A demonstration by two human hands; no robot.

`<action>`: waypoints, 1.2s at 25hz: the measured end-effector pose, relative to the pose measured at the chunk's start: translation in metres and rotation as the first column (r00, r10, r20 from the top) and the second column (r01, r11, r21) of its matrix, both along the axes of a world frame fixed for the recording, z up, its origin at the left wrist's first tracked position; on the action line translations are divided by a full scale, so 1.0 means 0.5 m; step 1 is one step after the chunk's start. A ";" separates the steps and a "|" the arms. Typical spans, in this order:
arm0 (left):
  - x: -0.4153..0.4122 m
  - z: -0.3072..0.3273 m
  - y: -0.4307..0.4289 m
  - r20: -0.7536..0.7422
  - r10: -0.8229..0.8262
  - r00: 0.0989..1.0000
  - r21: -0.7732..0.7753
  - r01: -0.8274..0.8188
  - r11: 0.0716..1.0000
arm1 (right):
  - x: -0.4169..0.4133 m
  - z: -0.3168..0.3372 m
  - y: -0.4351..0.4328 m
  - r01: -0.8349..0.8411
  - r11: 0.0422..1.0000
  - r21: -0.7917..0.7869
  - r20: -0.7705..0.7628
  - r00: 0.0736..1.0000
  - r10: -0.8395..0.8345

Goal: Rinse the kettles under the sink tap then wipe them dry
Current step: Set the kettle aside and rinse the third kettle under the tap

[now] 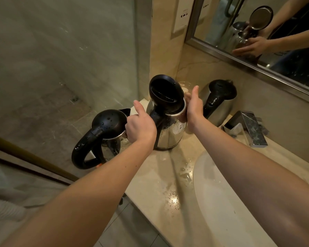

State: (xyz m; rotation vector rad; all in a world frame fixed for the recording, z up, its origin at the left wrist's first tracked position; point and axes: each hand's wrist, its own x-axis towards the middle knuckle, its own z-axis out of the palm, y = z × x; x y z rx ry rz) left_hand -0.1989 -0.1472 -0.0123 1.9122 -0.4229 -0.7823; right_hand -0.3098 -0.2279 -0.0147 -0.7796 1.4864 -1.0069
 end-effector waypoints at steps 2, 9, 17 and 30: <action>0.002 0.001 0.000 -0.007 -0.018 1.000 0.023 0.018 1.000 | 0.002 0.019 0.014 0.113 0.986 -0.127 -0.086 0.989 -0.124; 0.008 0.001 0.002 0.001 -0.062 0.998 0.043 0.061 0.997 | 0.050 0.122 0.085 0.018 0.841 -0.540 -0.314 0.923 -0.221; 0.014 -0.001 0.000 0.021 -0.117 0.993 0.082 0.115 0.990 | 0.038 0.073 -0.016 0.066 0.991 -0.120 -0.647 0.752 -0.128; 0.013 -0.017 -0.010 0.072 -0.113 0.991 0.112 0.105 0.988 | 0.046 0.041 -0.034 0.014 0.985 0.172 -0.320 0.946 0.042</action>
